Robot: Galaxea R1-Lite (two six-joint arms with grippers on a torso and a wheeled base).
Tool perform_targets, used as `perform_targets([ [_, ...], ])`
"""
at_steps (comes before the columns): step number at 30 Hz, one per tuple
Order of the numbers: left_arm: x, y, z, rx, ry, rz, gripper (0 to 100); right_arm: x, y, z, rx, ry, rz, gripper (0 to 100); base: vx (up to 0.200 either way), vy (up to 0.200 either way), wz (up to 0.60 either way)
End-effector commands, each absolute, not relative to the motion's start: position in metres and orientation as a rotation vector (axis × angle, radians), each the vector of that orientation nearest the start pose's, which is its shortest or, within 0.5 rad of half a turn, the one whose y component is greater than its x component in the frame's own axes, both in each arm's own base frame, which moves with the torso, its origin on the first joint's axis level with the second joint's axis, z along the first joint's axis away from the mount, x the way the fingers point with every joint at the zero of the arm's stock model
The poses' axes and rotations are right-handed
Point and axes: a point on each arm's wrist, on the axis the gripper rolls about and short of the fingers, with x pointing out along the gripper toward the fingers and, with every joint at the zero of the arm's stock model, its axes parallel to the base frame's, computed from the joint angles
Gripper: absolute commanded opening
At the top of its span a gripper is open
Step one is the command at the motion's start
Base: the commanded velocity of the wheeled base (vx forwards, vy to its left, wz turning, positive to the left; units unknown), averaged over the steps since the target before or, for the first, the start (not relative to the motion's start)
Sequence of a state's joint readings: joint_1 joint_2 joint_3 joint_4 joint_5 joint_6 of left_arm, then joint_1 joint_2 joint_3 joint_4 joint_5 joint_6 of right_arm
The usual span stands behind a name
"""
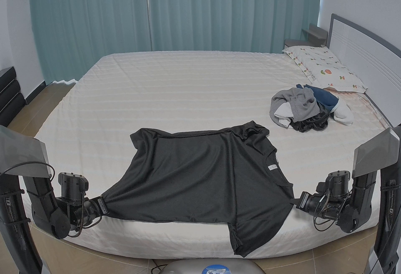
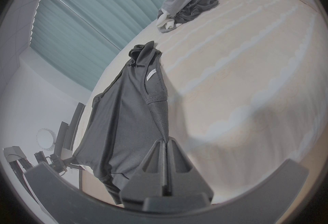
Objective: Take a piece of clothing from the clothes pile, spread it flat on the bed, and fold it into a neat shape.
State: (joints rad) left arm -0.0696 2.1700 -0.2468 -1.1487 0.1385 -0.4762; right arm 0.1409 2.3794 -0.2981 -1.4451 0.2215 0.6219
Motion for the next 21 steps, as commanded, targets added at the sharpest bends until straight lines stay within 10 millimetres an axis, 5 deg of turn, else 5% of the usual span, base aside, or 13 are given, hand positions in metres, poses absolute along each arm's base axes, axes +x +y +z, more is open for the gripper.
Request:
perform_targets([
  [1, 0.244, -0.014, -0.017, -0.322, 0.789, 0.240, 0, 0.273, 0.028, -0.028, 0.645, 0.690, 0.149, 0, 0.000, 0.000, 0.00],
  [15, 0.228, -0.015, -0.028, -0.244, 0.884, 0.221, 0, 0.280, 0.007, -0.026, 0.593, 0.653, 0.118, 0, 0.000, 0.000, 0.00],
  [21, 0.224, -0.020, -0.033, -0.219, 0.926, 0.203, 0, 0.281, 0.007, -0.043, 0.590, 0.702, 0.107, 0, 0.000, 0.000, 0.00],
])
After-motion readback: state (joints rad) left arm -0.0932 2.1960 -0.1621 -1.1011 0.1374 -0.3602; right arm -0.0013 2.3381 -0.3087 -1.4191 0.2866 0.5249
